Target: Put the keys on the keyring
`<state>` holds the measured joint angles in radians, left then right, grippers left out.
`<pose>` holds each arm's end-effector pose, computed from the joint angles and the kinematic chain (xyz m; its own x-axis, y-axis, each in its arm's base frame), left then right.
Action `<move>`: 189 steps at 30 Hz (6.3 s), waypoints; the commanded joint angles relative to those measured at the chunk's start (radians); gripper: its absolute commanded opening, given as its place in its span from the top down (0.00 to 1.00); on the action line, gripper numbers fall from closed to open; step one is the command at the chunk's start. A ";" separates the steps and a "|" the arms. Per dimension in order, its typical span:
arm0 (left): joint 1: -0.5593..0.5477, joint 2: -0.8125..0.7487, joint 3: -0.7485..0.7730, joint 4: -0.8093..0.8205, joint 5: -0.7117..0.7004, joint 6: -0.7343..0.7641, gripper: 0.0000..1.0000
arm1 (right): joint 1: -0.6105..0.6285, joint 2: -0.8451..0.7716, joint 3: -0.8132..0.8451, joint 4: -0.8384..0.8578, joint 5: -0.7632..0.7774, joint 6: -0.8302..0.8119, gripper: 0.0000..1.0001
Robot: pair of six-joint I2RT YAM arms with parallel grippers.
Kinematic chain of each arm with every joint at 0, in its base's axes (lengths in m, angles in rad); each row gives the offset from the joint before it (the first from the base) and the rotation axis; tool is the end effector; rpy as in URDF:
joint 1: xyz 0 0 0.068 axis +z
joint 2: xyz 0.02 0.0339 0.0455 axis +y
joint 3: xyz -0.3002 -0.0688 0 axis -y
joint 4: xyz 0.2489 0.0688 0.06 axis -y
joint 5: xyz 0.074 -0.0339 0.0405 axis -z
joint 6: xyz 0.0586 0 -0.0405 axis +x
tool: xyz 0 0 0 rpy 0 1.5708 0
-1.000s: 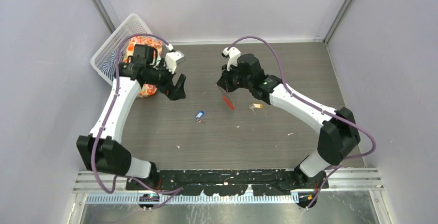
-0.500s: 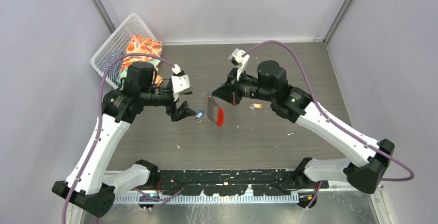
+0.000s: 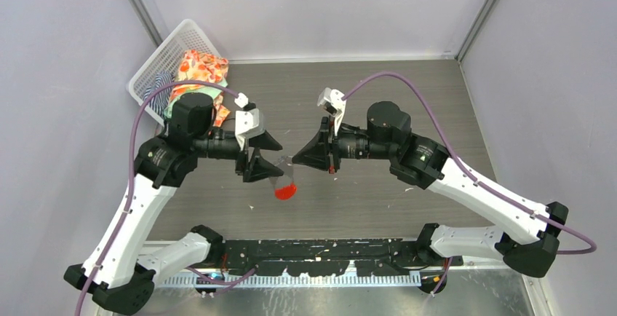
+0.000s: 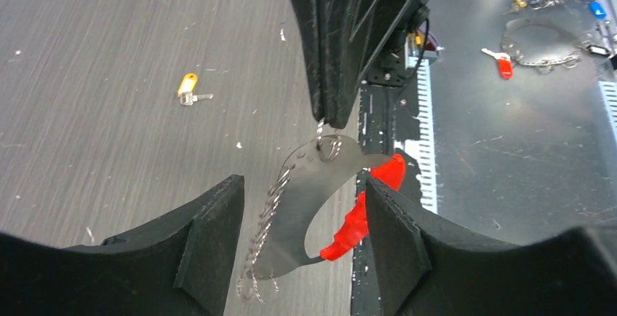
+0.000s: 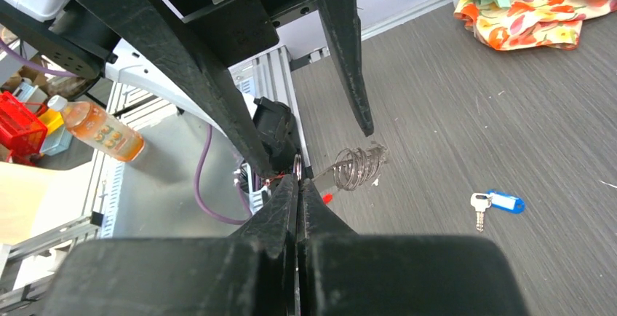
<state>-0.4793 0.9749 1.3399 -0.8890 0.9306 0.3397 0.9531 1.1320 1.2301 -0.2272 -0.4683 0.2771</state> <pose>0.1176 -0.1141 0.4523 -0.1215 0.2875 -0.9500 0.9886 0.1210 -0.0898 0.1287 0.2269 0.4531 -0.3416 -0.0594 -0.9380 -0.9286 0.1748 0.3272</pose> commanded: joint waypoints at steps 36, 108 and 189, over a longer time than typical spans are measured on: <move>-0.047 -0.009 0.048 -0.039 -0.068 0.027 0.67 | 0.150 0.063 0.140 -0.130 0.208 -0.158 0.99; -0.134 -0.219 -0.175 0.137 0.010 0.511 1.00 | 0.193 -0.128 0.052 -0.160 0.257 -0.284 0.26; -0.135 -0.055 -0.033 0.197 -0.298 -0.364 1.00 | 0.194 -0.057 -0.144 0.070 0.623 -0.423 0.36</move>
<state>-0.6132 0.9234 1.2549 -0.6529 0.6418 0.0257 1.1435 1.1015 1.1194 -0.2604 0.1131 -0.1173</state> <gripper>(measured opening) 0.009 0.662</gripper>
